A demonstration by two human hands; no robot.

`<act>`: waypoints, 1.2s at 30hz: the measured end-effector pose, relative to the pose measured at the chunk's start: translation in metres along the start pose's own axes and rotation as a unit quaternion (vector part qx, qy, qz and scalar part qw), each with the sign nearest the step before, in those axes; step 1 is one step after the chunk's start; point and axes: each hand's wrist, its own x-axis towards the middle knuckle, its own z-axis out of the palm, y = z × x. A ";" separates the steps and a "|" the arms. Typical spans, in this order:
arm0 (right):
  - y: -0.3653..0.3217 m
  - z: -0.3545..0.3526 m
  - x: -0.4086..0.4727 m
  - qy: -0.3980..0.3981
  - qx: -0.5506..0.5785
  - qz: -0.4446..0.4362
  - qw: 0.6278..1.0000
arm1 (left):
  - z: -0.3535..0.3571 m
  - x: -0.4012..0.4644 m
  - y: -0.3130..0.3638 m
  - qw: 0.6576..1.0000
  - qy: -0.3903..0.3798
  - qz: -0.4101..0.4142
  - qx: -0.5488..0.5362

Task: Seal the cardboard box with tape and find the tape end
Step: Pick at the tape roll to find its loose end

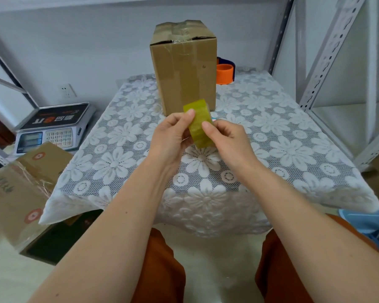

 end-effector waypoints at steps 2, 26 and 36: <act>-0.001 -0.001 0.000 0.007 0.021 0.014 1.000 | 0.002 -0.001 -0.002 0.999 -0.030 0.005 0.022; -0.002 -0.009 0.004 0.060 0.051 0.059 0.995 | 0.004 -0.006 -0.003 0.991 -0.080 -0.025 0.102; -0.002 -0.007 0.004 0.061 0.047 0.035 0.996 | 0.003 -0.004 -0.002 0.993 -0.070 -0.040 0.083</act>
